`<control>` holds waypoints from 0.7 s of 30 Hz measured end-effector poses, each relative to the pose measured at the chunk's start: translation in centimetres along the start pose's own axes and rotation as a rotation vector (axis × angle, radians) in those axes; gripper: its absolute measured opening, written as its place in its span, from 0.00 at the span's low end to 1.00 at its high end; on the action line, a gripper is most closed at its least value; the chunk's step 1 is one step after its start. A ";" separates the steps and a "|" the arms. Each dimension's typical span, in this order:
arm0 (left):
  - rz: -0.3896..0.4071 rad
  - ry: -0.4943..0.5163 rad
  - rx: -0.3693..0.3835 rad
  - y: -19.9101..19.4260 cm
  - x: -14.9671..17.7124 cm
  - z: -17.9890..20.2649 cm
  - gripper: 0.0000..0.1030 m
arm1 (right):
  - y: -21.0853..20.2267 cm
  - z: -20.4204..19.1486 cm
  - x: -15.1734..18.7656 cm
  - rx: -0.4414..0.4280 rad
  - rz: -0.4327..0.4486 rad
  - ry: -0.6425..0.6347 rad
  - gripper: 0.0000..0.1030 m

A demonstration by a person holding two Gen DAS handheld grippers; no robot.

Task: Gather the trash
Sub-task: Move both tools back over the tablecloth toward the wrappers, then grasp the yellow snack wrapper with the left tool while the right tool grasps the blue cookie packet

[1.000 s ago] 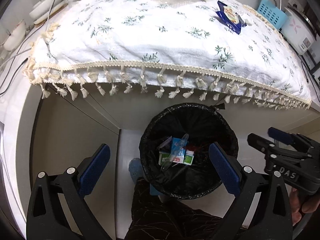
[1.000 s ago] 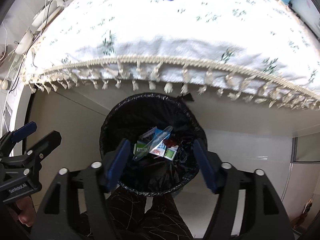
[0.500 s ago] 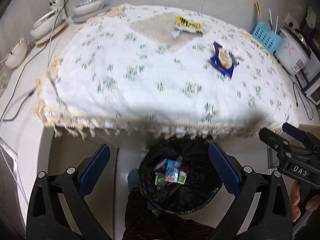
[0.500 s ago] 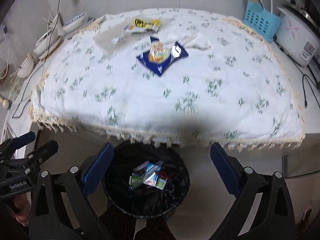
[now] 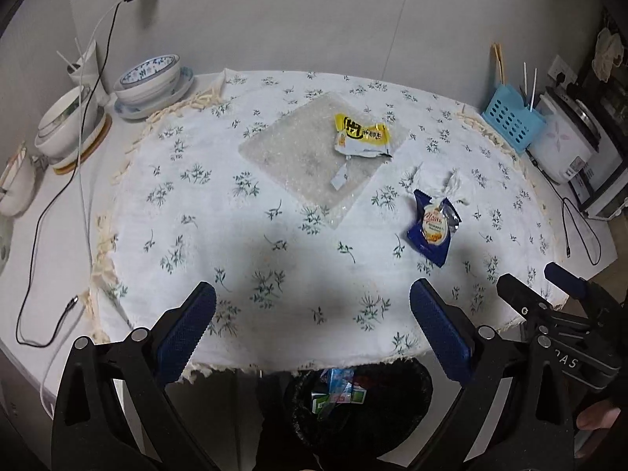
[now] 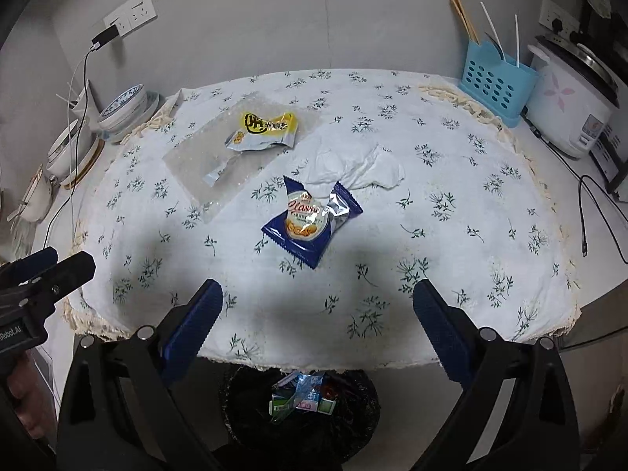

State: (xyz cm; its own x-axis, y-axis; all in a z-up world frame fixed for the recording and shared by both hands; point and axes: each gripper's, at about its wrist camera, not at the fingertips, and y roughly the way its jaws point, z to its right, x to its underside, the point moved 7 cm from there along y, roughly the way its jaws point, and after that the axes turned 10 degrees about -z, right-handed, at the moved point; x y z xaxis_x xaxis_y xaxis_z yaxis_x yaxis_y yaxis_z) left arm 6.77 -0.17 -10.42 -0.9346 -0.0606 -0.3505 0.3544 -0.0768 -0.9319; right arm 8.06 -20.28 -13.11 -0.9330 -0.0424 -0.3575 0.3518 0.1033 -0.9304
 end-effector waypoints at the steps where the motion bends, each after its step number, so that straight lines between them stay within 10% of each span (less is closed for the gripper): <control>1: -0.001 0.005 0.006 0.2 -0.7 -0.1 0.94 | 0.1 0.0 -0.4 -0.001 0.000 0.004 0.91; 21: -0.107 0.112 0.045 11.5 -15.3 1.0 0.94 | 7.2 1.4 -6.6 0.081 -0.128 0.126 0.91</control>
State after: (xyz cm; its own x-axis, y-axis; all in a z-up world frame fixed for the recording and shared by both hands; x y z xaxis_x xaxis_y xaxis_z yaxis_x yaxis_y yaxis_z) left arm 25.17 -1.13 -15.67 -0.9637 0.0615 -0.2598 0.2511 -0.1221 -0.9602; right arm 16.89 -20.63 -17.58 -0.9708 0.0756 -0.2276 0.2300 0.0245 -0.9729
